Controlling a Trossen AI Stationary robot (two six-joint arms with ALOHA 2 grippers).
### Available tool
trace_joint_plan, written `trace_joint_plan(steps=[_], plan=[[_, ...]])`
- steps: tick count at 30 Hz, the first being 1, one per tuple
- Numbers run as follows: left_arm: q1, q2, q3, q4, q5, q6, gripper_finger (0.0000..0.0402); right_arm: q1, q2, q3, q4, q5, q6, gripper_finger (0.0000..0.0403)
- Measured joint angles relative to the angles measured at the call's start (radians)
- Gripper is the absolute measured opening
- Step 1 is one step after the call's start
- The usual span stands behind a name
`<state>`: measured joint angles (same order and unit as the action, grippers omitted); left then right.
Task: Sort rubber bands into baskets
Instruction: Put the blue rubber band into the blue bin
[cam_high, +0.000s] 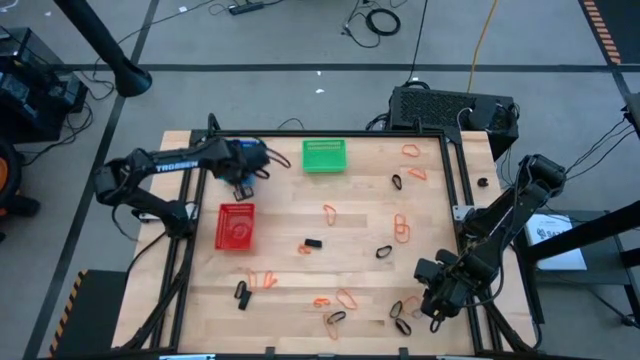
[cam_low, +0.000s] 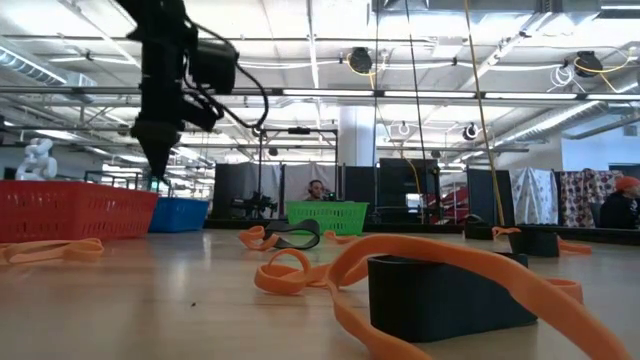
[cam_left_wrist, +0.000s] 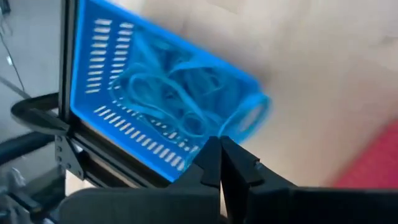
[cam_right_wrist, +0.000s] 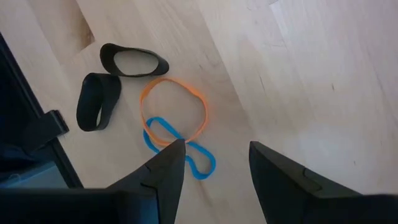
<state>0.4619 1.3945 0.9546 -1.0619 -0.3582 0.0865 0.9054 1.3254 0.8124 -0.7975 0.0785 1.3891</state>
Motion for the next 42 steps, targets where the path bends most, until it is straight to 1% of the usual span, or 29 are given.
trace_joint_plan(steps=[5,8,11,15,20,24,32,39,42], plan=[[0.12,0.0,-0.017,0.047,0.071,0.04,0.0,0.0,0.0,0.0,-0.001,0.007,-0.028,0.0171],[0.16,0.0,-0.019,0.052,0.09,0.052,0.0,0.0,0.0,0.0,0.0,0.03,-0.042,0.0171],[0.183,0.0,-0.019,0.054,0.09,0.052,0.0,0.0,0.0,0.0,0.0,0.031,-0.043,0.0171],[0.193,0.0,-0.019,0.078,0.088,0.08,0.0008,0.0,0.0,0.0,0.0,0.031,-0.043,0.0171],[0.199,0.0,-0.019,0.175,0.007,0.085,0.0021,0.0,0.0,0.0,0.0,0.031,-0.039,0.0171],[0.201,0.0,-0.019,0.225,0.009,0.108,0.0023,0.0,0.0,0.0,0.0,0.03,-0.037,0.0171],[0.201,0.0,-0.019,0.207,0.013,0.125,0.0025,0.0,0.0,0.0,0.0,0.029,-0.041,0.0171],[0.2,0.0,-0.019,0.205,0.03,0.138,0.0025,-0.001,0.0,0.0,0.002,0.024,-0.151,0.0171],[0.199,0.0,-0.019,0.205,0.039,0.137,0.0039,-0.001,0.0,0.0,0.003,0.023,-0.15,0.0171]])
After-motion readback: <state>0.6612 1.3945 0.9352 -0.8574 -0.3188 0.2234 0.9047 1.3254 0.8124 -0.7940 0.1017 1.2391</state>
